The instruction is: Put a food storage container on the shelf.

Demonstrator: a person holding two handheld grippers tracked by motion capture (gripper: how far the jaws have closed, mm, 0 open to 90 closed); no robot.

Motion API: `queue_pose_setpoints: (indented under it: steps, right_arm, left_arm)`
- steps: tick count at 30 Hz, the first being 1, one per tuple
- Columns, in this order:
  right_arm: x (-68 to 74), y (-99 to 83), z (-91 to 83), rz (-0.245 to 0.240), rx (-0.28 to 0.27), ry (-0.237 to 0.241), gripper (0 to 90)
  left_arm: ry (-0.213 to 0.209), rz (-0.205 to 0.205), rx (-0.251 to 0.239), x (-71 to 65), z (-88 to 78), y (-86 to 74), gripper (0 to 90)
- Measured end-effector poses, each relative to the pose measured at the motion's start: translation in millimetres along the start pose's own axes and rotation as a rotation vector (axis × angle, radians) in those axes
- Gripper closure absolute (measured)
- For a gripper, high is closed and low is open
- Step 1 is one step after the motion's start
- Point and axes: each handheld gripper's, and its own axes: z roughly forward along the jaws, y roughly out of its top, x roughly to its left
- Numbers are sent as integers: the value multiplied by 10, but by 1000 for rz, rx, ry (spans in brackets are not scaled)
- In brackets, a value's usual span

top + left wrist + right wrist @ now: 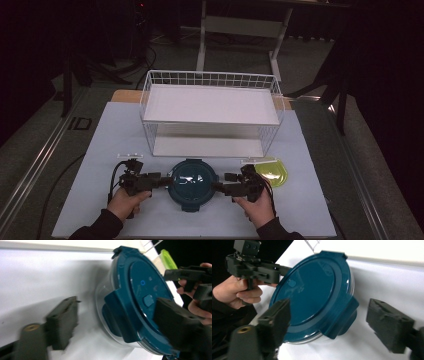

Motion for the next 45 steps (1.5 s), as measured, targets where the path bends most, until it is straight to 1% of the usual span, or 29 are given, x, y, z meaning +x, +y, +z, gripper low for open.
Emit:
queue_pose_setpoints:
  steps: [1,2,3,5,6,8,9,11,13,14,16,19,21,23,24,25,26,27,31,33,37,38,40,41,43,44,45]
  right_arm:
    - [0,0,0,0,0,0,209]
    - [-11,-5,5,15,3,1,220]
    - [-35,-7,-1,53,8,11,280]
    - [-57,-7,-12,89,9,14,321]
    - [-65,-7,-9,105,17,18,325]
    - [-78,-15,6,137,32,26,361]
    - [-84,-21,15,153,38,28,367]
    - [-98,-26,38,180,53,29,404]
    - [-111,-29,57,204,61,21,437]
    - [-117,-29,67,211,68,18,440]
    - [-136,-32,85,233,79,6,476]
    - [-158,-32,113,267,93,14,482]
    - [-151,-27,139,283,113,16,466]
    - [-150,-24,149,292,117,13,461]
    - [-162,-26,153,305,119,22,462]
    - [-162,-26,153,305,119,22,462]
    - [-182,-36,163,329,119,35,464]
    - [-207,-47,167,364,119,56,470]
    - [-220,-54,169,400,123,66,480]
    - [-241,-63,173,433,125,83,493]
    - [-234,-45,174,438,132,76,494]
    - [-231,-42,173,436,134,74,495]
    - [-234,-46,174,437,131,76,496]
    - [-233,-47,174,437,130,77,497]
    - [-234,-48,174,439,130,78,497]
    - [-234,-47,174,440,131,78,497]
    - [-211,-46,168,437,133,74,499]
  left_arm:
    - [0,0,0,0,0,0,273]
    - [-1,-9,20,-2,0,8,273]
    - [-3,-19,30,3,1,15,344]
    - [-22,-37,36,17,-1,22,396]
    - [-32,-49,42,20,1,25,420]
    - [-46,-58,55,23,8,29,443]
    - [-62,-70,64,28,12,33,461]
    - [-70,-70,71,27,11,39,482]
    - [-77,-90,79,29,12,43,501]
    - [-83,-95,87,26,15,46,516]
    - [-81,-97,99,15,20,50,515]
    - [-78,-104,111,8,23,63,515]
    - [-79,-111,119,9,25,70,514]
    - [-78,-107,123,10,27,78,514]
    - [-80,-105,129,13,27,83,514]
    - [-80,-105,129,13,27,83,514]
    - [-76,-106,135,11,27,90,514]
    - [-75,-106,139,7,29,96,514]
    - [-74,-105,150,4,33,110,513]
    - [-69,-103,151,-3,35,113,515]
    - [-72,-112,166,6,37,131,517]
    - [-77,-122,162,12,38,128,519]
    - [-73,-128,159,9,36,124,520]
    - [-69,-128,151,1,36,116,521]
    - [-66,-125,152,-4,33,116,530]
    - [-29,-122,135,-67,15,103,530]
    - [-25,-122,132,-72,11,95,556]
